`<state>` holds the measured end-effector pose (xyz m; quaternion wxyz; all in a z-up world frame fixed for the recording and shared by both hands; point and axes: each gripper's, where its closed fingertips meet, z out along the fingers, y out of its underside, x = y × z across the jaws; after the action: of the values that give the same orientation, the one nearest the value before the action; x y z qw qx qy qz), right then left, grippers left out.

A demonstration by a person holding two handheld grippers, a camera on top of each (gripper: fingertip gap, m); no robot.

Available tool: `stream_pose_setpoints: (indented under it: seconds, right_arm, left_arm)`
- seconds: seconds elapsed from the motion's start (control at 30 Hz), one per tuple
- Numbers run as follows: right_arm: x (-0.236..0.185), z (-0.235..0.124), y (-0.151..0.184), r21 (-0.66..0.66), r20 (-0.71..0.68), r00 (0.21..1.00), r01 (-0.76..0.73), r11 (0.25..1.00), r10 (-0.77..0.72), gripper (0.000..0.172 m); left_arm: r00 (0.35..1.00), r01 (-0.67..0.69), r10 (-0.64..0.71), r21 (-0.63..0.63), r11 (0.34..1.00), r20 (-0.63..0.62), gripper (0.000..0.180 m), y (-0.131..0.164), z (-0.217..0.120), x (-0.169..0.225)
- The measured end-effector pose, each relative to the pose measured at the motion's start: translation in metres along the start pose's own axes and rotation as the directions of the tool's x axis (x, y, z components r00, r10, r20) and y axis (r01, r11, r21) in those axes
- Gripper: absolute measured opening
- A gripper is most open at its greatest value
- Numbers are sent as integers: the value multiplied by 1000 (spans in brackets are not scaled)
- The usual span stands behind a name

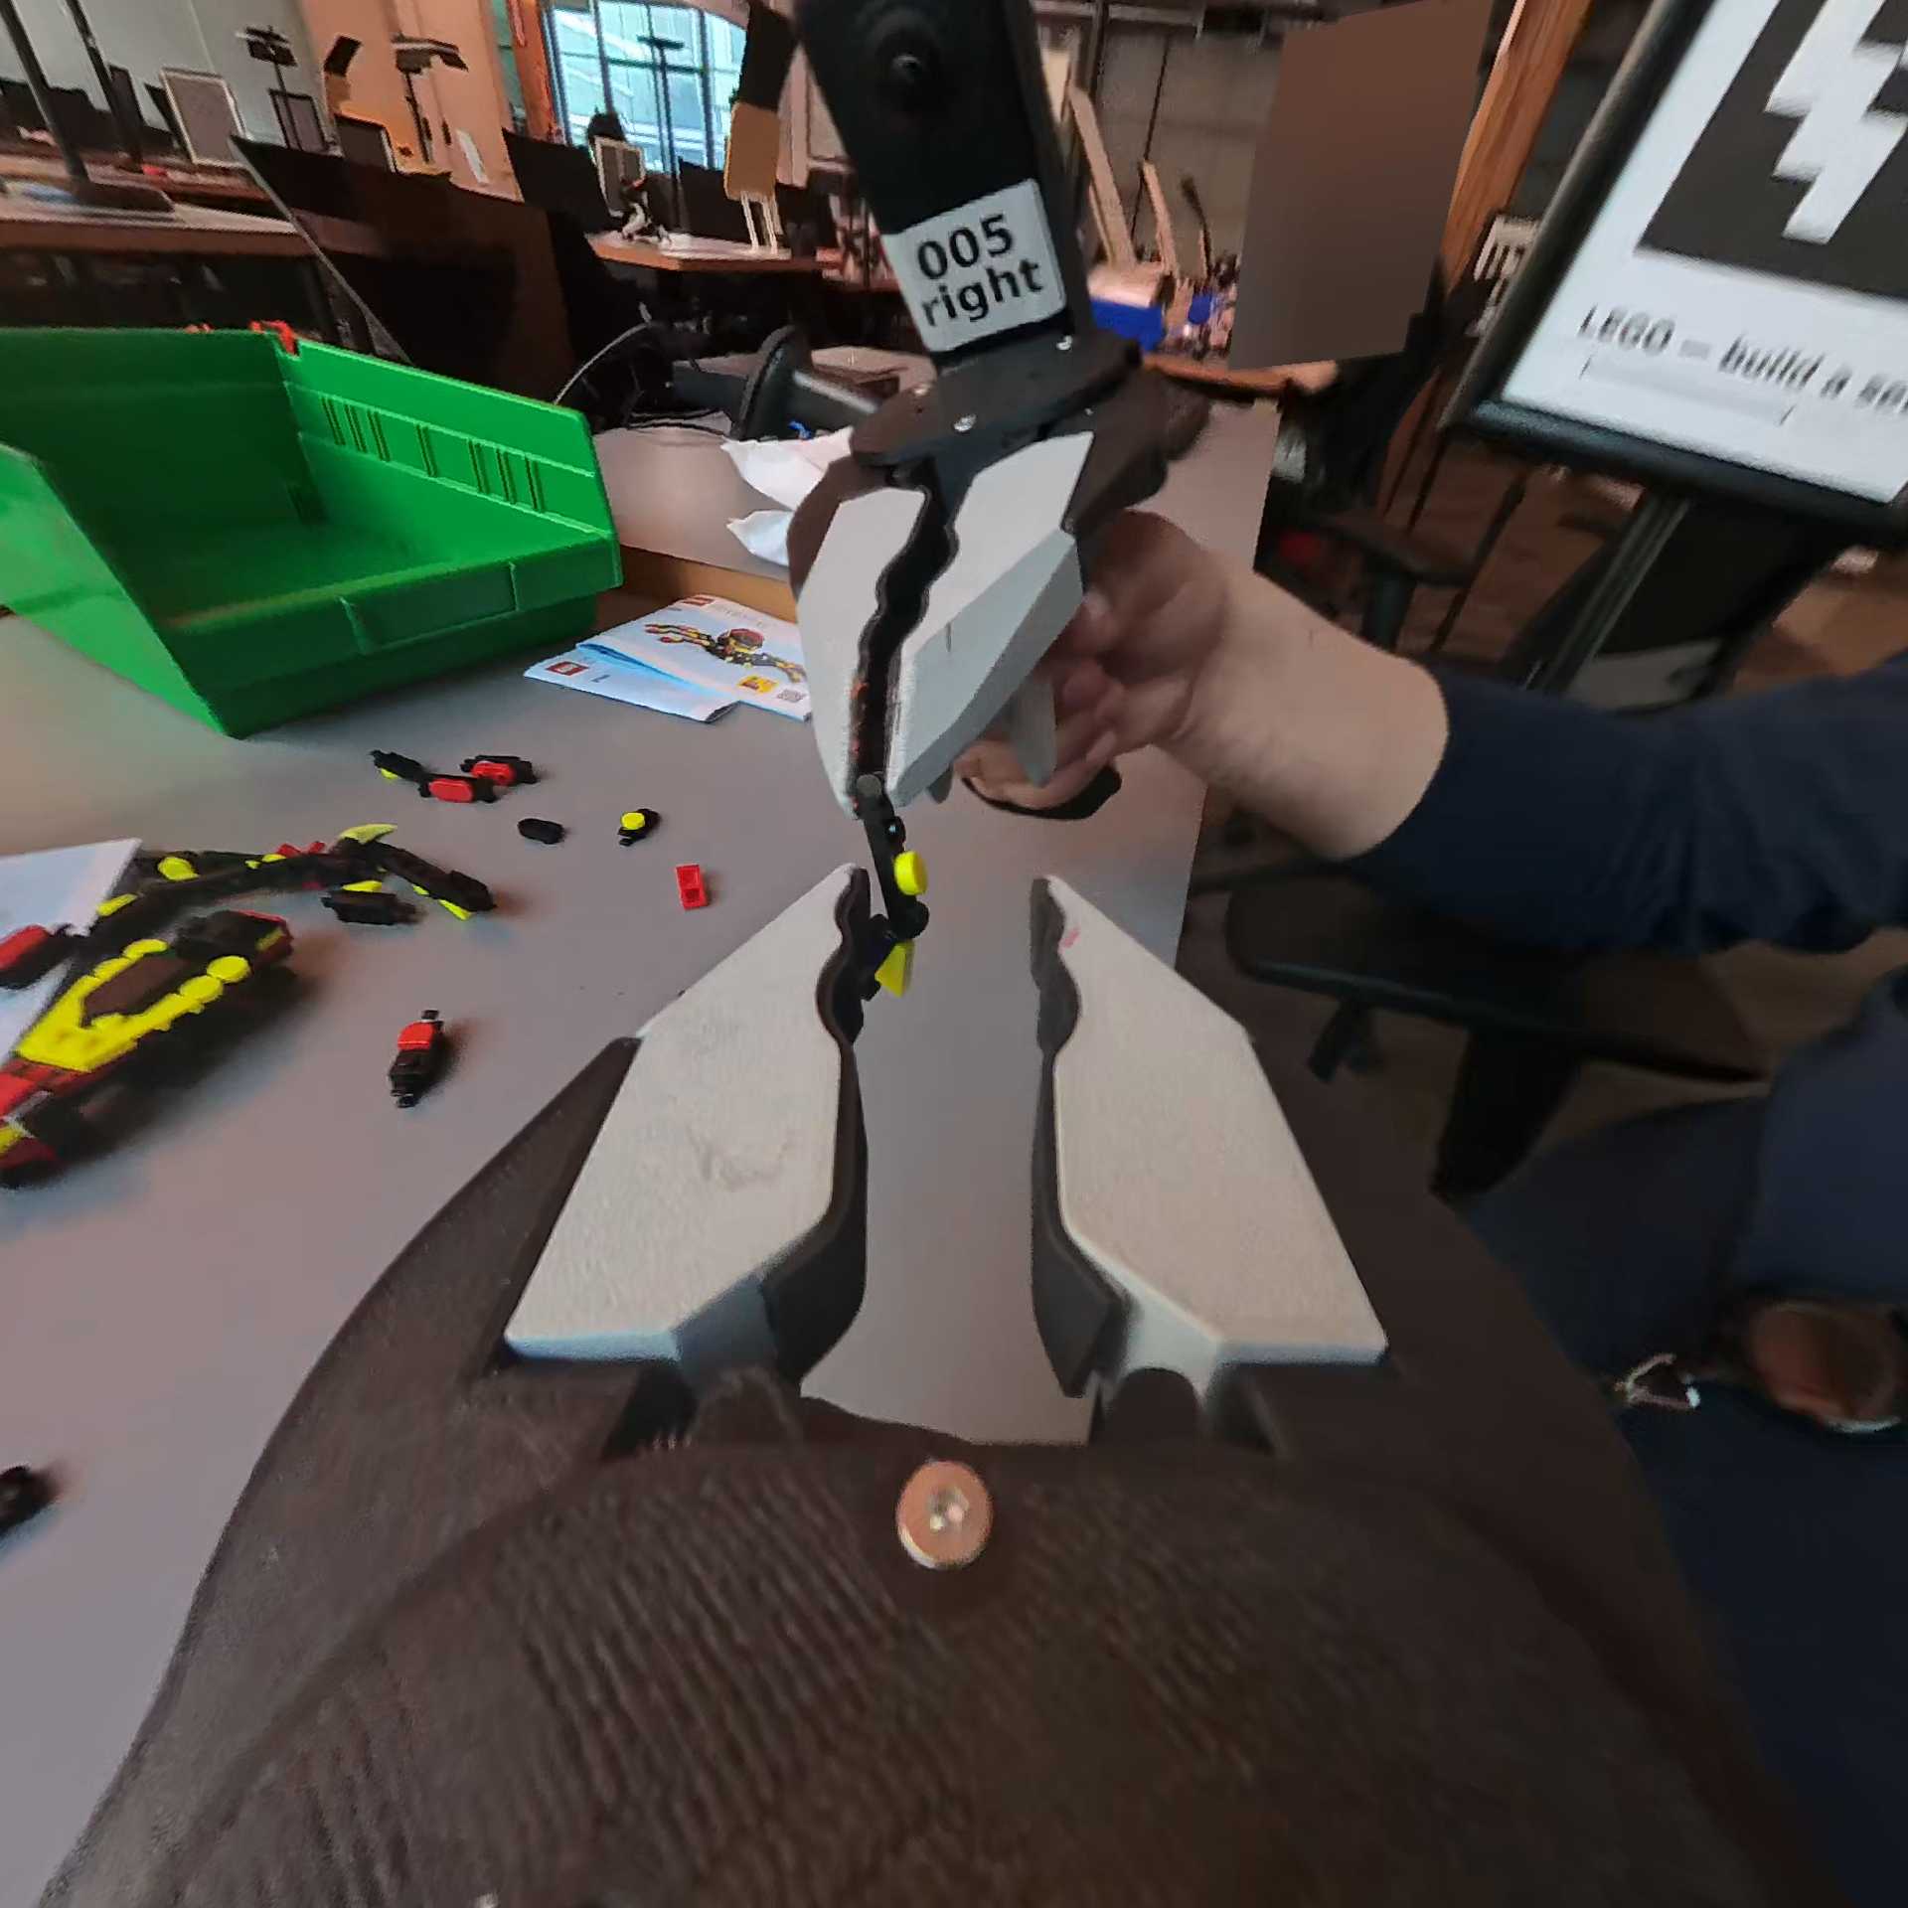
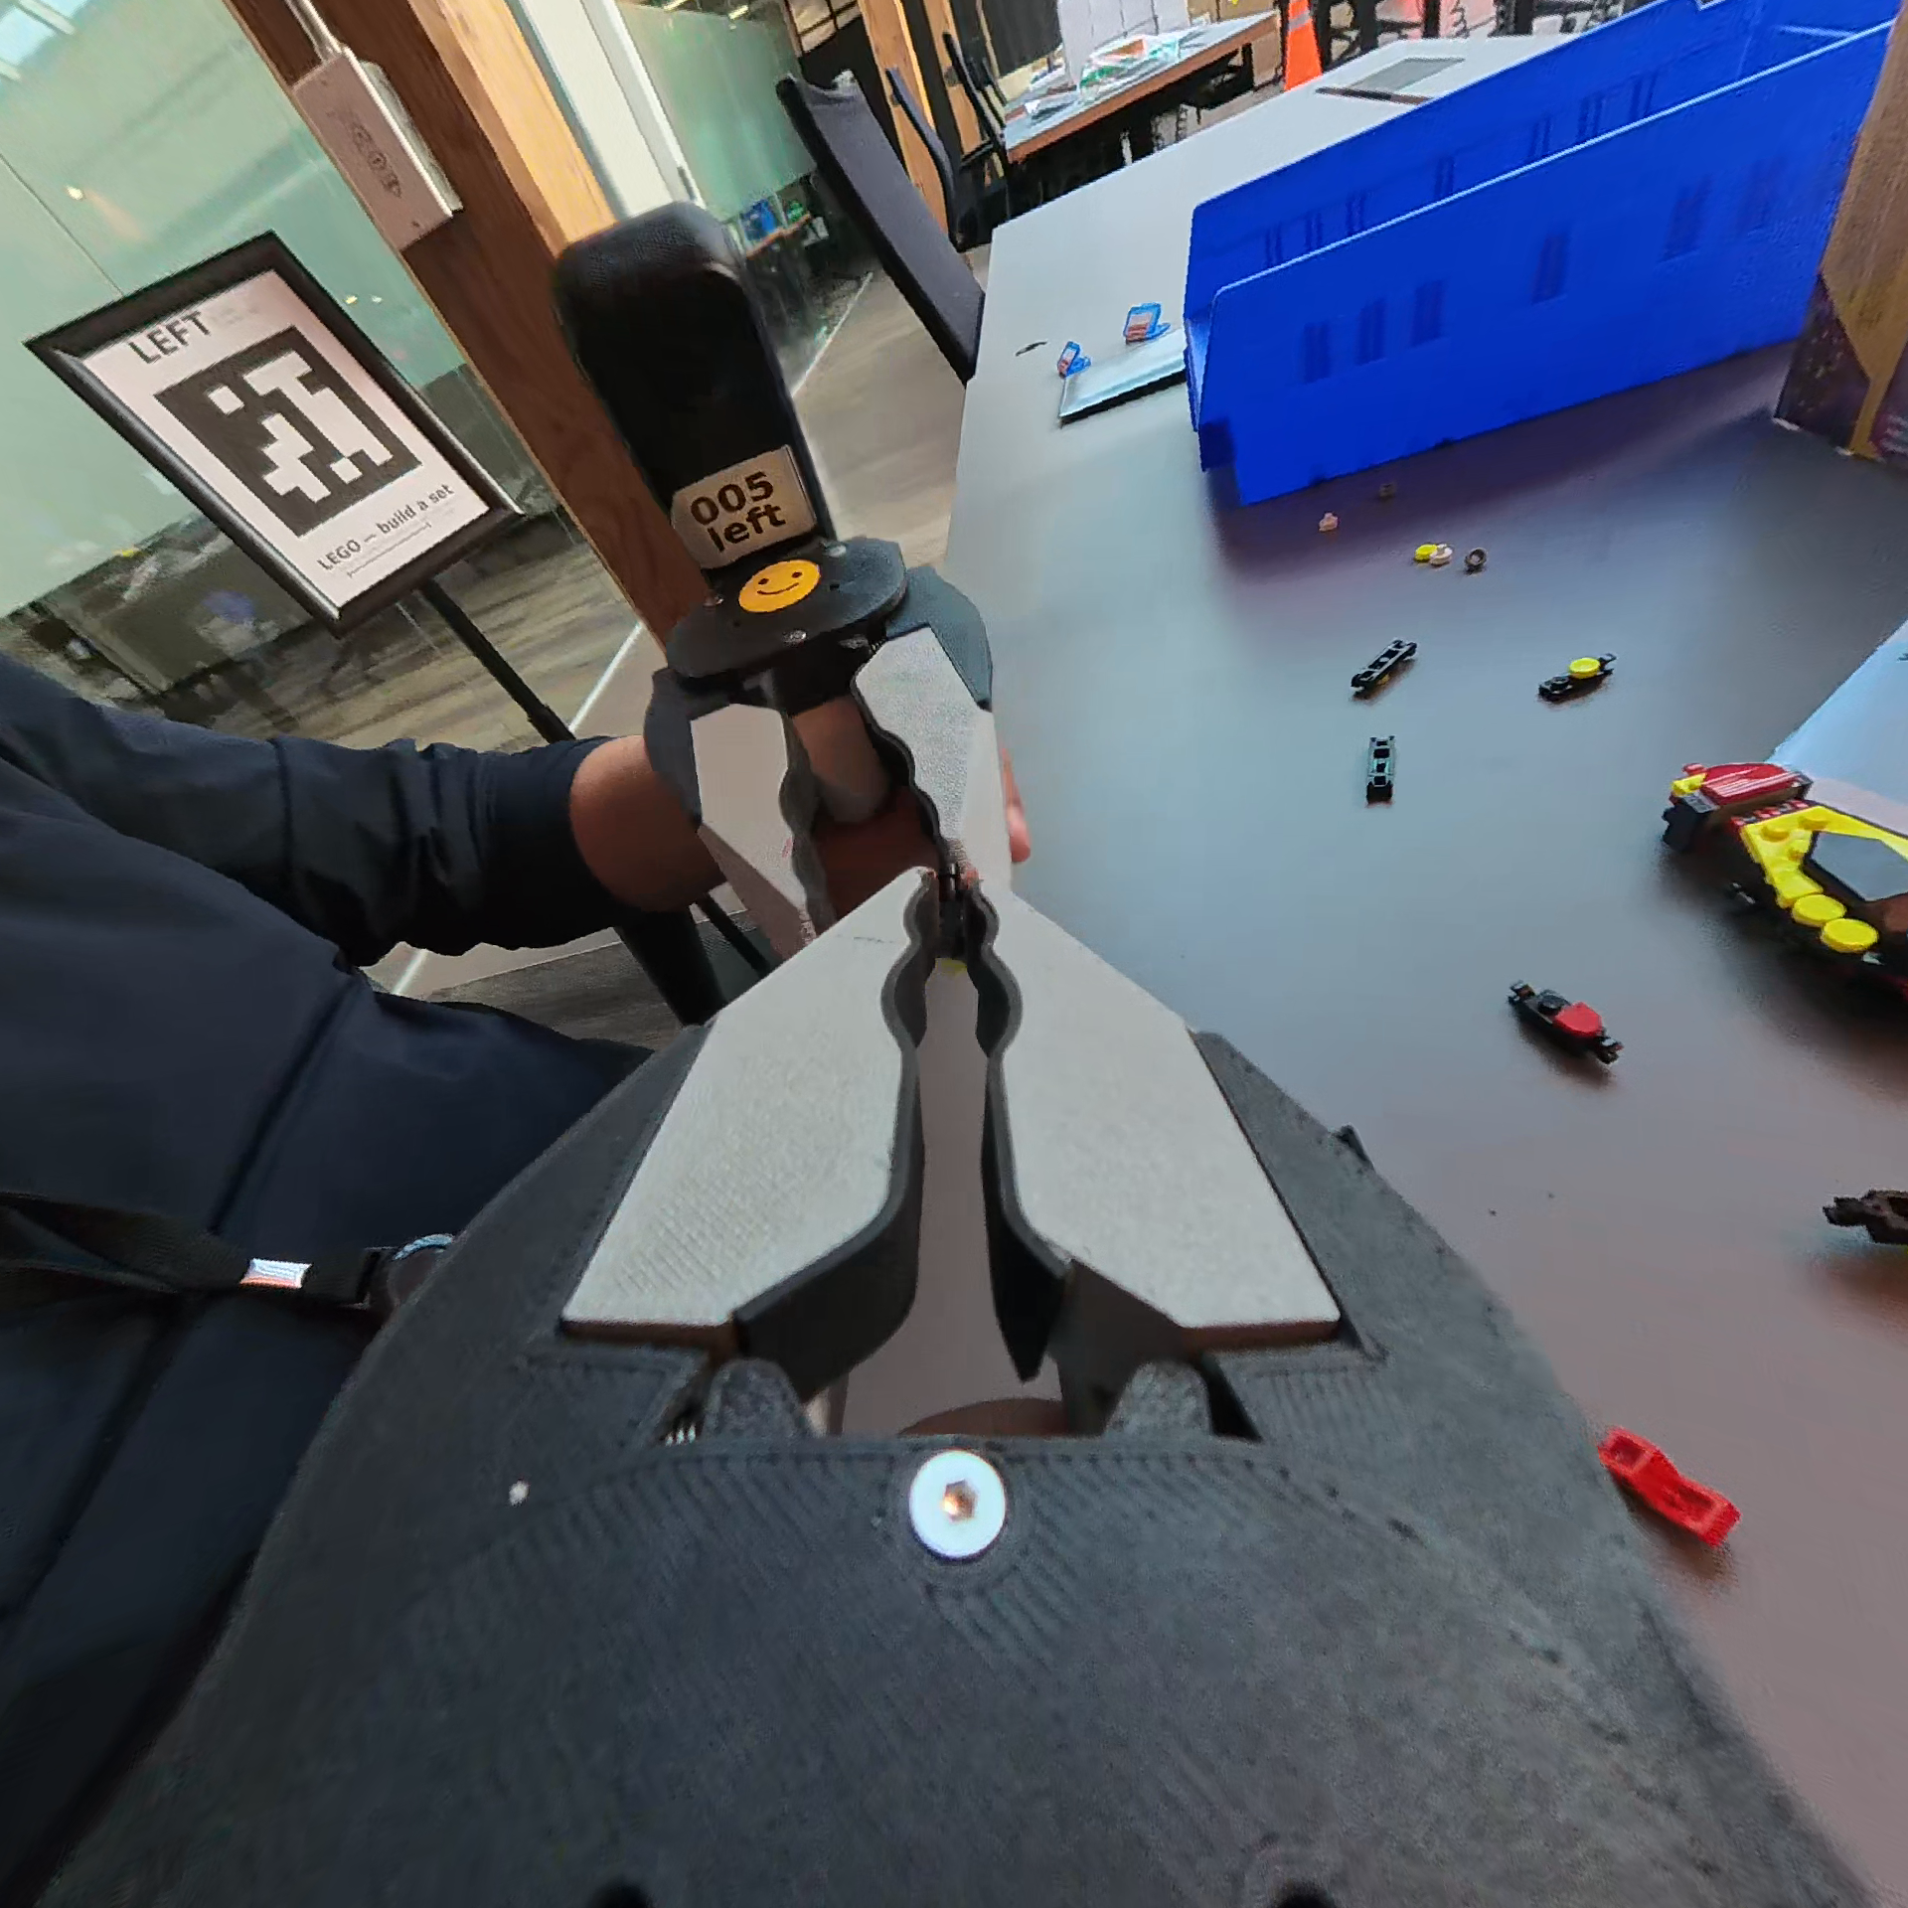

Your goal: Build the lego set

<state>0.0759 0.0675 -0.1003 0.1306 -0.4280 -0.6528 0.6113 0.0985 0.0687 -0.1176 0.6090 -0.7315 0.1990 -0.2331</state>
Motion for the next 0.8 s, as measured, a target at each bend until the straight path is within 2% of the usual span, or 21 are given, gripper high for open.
stream_pose_setpoints:
  seconds: [0.1,0.17,0.23,0.3,0.4,0.43,0.63,0.7,0.8]
  right_arm:
    - [-12,1,0,10,70,997,20,1000,-20,1]
    - [-22,-1,-5,38,134,991,13,999,-18,1]
    - [-18,-1,-9,65,122,993,0,998,-8,1]
    - [-12,0,-9,82,99,995,-4,997,-4,1]
    - [-6,2,-7,91,81,997,-18,996,10,1]
    - [-4,3,-8,97,75,997,-17,995,10,1]
    - [34,-2,-2,64,-131,991,28,998,-20,2]
    - [48,-9,-1,23,-219,972,91,996,-84,12]
    - [62,-16,-1,-51,-296,938,174,983,-181,23]
  left_arm:
    - [999,-42,42,-14,999,-28,26,-4,-7,5]
    - [1000,13,-13,6,1000,-21,57,-8,-11,-1]
    - [997,51,-51,5,999,-65,55,-5,-15,0]
    - [992,46,-46,1,999,-119,43,-1,-14,7]
    - [997,-19,16,-40,999,-70,28,7,-8,0]
    - [999,-34,32,-49,998,-41,13,8,-8,-7]
    - [996,-71,79,-170,983,41,13,16,-8,-51]
    - [988,-121,139,-221,968,64,12,22,-6,-69]
    - [977,-194,212,-299,934,27,13,33,-4,-86]
